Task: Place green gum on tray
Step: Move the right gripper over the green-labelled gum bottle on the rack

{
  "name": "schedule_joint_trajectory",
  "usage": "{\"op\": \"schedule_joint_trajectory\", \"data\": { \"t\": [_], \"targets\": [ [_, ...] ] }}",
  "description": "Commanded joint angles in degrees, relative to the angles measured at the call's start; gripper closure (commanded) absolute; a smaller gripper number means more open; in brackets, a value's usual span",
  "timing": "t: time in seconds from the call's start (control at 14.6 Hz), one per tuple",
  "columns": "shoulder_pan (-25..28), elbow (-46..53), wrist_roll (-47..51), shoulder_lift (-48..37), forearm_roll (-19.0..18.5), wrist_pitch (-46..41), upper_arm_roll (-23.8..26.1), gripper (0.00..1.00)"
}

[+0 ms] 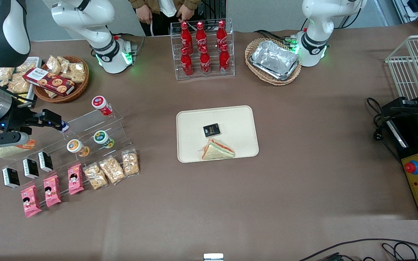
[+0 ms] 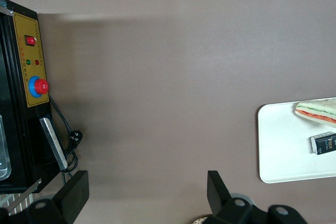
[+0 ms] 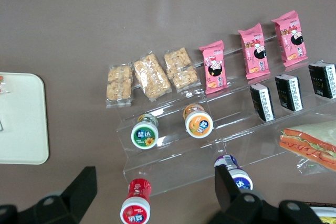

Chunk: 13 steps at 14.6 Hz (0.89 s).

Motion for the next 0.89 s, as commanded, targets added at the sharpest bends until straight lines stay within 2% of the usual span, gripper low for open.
{"op": "schedule_joint_trajectory", "data": {
  "t": [0.0, 0.21, 0.41, 0.55, 0.82],
  "targets": [
    [0.0, 1.0, -0.2, 0.2, -0.2, 0.1, 0.2, 0.0],
    [-0.2, 1.0, -0.7, 0.3, 0.0, 0.2, 0.2, 0.0],
    [0.1, 0.9, -11.4, 0.2, 0.2, 2.4, 0.2, 0.0],
    [0.0, 0.5, -11.8, 0.1, 0.3, 2.6, 0.3, 0.0],
    [-0.1, -4.0, -11.2, -1.4, 3.2, 3.8, 0.0, 0.0]
  ]
}}
